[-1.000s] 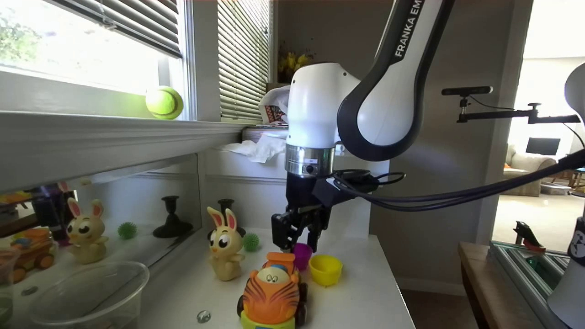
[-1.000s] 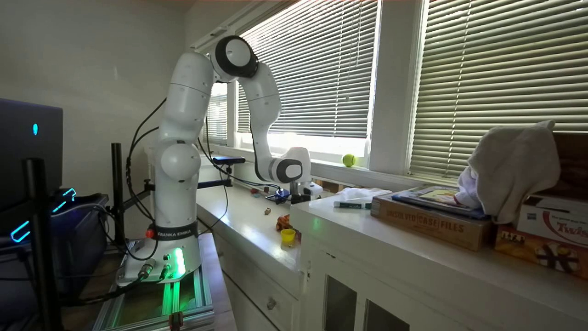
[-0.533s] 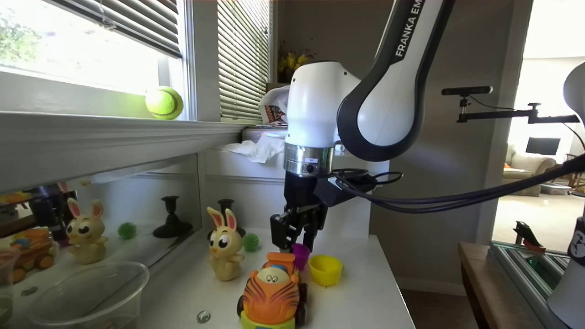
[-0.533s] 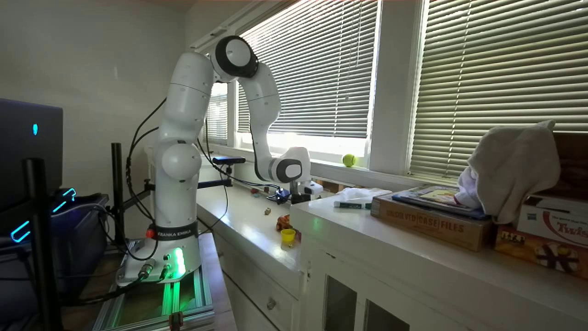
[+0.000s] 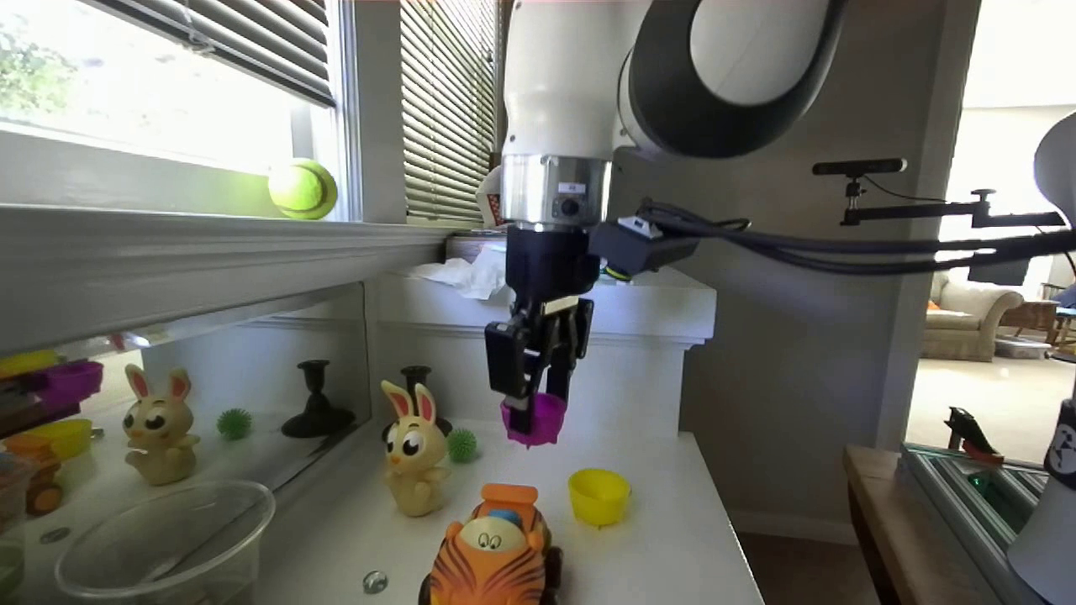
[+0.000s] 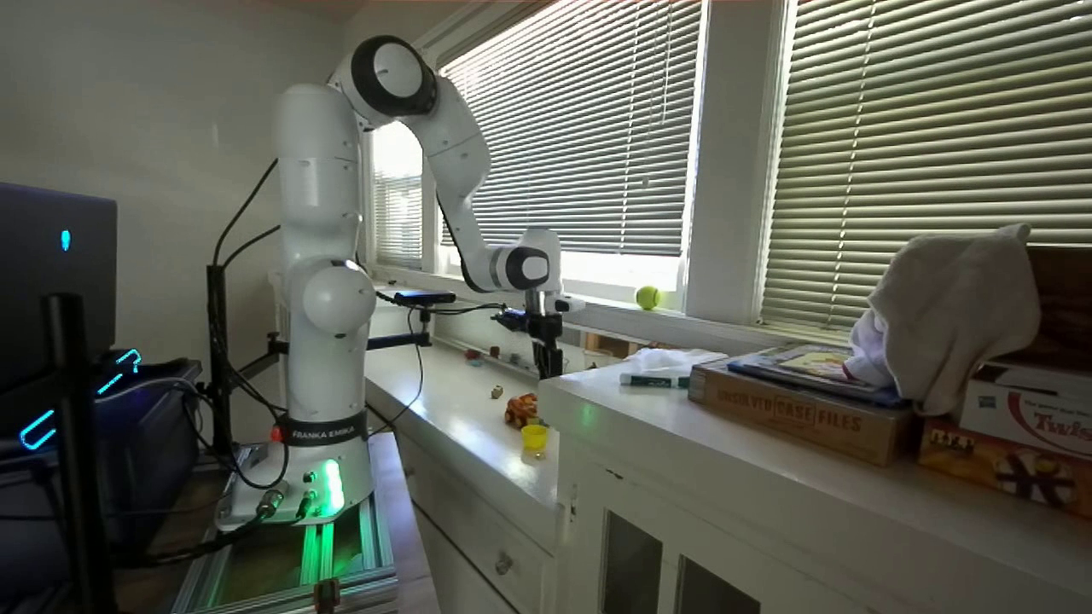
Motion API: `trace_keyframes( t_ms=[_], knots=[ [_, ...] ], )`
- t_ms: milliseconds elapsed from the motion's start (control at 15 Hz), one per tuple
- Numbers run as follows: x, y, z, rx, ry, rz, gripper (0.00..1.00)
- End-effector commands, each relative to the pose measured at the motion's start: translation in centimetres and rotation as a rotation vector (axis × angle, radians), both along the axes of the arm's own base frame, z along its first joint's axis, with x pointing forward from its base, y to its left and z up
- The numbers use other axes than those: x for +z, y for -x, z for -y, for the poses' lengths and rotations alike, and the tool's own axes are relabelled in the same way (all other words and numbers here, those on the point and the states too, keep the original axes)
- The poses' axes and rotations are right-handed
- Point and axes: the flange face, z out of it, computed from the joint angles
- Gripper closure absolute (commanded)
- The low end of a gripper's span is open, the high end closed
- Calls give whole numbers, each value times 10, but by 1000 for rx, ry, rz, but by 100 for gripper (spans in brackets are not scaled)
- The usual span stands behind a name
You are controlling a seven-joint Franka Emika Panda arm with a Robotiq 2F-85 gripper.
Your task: Put the purple bowl on the window sill
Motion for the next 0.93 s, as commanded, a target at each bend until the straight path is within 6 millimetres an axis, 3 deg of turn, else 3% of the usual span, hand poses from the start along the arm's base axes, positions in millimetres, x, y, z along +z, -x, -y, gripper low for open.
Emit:
trace_keyframes(
  t_ms=[0, 200, 533, 867],
  knots=[
    [60, 11, -8, 60, 18, -9, 64],
    [99, -1, -12, 98, 20, 42, 64],
    [155, -44, -5, 156, 14, 138, 64],
    [192, -82, -3, 192, 15, 197, 64]
  ],
)
